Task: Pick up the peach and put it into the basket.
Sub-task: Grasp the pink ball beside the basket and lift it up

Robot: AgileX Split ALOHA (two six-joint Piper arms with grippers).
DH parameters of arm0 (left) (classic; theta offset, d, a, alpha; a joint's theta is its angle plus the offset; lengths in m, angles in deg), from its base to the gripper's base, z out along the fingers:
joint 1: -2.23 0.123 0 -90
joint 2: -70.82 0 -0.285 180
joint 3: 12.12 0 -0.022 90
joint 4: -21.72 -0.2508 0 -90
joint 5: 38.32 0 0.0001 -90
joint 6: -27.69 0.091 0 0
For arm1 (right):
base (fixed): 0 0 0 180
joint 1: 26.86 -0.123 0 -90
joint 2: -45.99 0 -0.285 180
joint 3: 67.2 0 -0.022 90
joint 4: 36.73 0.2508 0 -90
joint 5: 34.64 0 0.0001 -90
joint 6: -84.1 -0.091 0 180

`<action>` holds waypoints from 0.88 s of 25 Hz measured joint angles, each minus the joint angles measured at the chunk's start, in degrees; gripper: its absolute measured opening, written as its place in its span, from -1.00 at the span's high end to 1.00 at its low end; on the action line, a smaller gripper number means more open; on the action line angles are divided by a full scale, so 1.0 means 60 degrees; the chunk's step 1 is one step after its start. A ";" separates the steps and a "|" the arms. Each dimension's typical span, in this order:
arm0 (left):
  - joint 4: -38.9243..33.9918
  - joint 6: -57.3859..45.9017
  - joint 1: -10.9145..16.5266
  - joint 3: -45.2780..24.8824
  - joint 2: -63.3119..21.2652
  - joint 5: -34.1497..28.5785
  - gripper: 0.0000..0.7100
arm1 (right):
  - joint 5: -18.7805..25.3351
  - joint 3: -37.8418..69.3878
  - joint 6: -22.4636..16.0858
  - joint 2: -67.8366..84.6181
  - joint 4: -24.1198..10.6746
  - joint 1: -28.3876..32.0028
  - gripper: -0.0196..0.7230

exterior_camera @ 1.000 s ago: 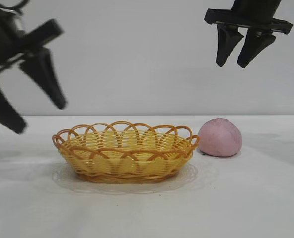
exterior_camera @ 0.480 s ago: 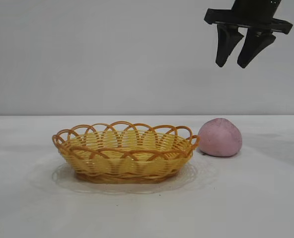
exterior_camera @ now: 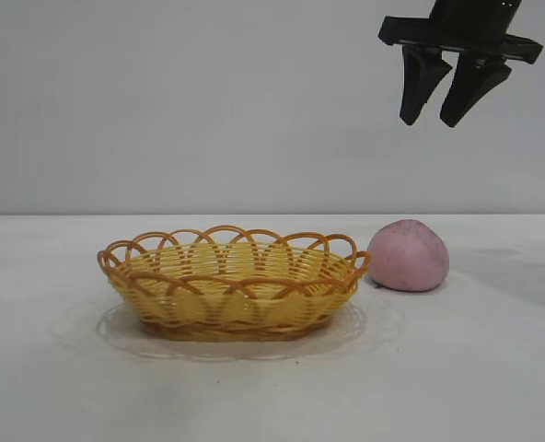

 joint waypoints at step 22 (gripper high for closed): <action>0.0283 0.0108 0.0000 -0.1439 -0.4946 -0.2038 -0.17 | 0.0836 0.0000 0.0021 -0.0383 0.0034 -0.0015 0.03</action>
